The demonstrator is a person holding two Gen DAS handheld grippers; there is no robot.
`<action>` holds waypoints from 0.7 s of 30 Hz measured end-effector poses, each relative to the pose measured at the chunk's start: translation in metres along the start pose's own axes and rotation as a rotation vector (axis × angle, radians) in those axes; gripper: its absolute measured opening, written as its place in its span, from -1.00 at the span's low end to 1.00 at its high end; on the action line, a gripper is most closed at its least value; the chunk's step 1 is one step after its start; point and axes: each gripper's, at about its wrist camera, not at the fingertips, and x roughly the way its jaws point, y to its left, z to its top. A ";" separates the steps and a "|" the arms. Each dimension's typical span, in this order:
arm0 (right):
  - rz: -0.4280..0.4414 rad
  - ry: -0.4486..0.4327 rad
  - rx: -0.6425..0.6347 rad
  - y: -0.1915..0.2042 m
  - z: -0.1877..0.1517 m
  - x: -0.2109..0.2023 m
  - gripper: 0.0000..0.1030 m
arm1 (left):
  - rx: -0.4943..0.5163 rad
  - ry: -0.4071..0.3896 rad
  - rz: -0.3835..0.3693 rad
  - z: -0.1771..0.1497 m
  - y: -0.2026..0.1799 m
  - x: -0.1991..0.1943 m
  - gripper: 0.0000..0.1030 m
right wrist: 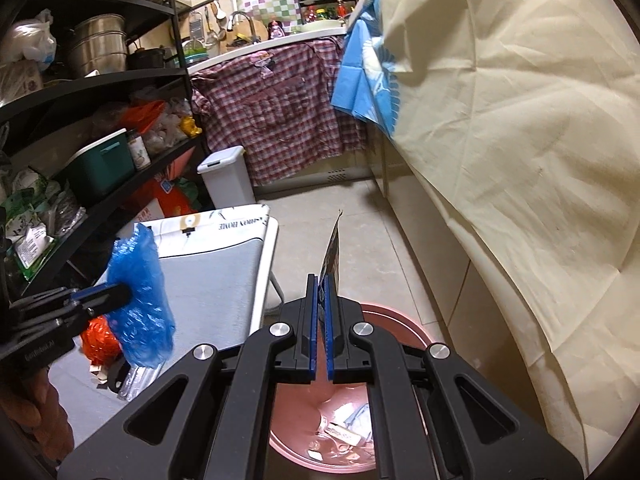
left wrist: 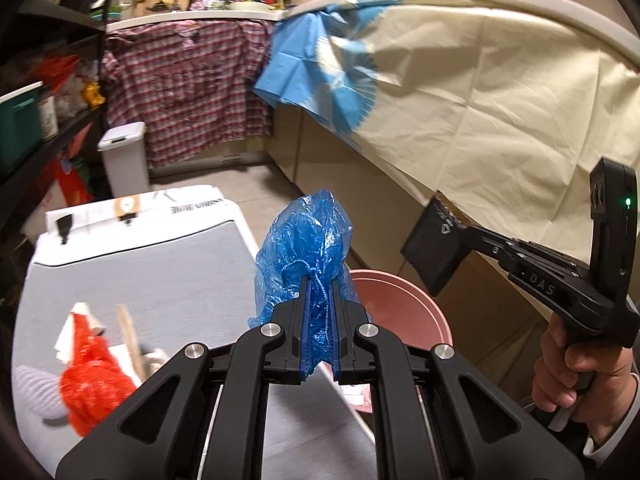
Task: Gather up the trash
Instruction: 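Carry the blue bag and black card over the pink bucket with both tools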
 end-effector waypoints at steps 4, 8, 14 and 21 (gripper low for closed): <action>-0.011 0.008 0.011 -0.005 -0.001 0.002 -0.93 | 0.018 0.020 -0.025 -0.002 -0.014 0.015 -0.85; -0.019 0.017 0.009 -0.006 -0.001 0.006 -0.93 | 0.042 0.045 -0.036 -0.006 -0.027 0.031 -0.85; -0.028 0.028 0.009 -0.008 -0.002 0.010 -0.93 | 0.066 0.075 -0.040 -0.012 -0.035 0.047 -0.85; -0.028 0.033 0.016 -0.011 -0.002 0.011 -0.93 | 0.052 0.087 -0.036 -0.012 -0.032 0.055 -0.85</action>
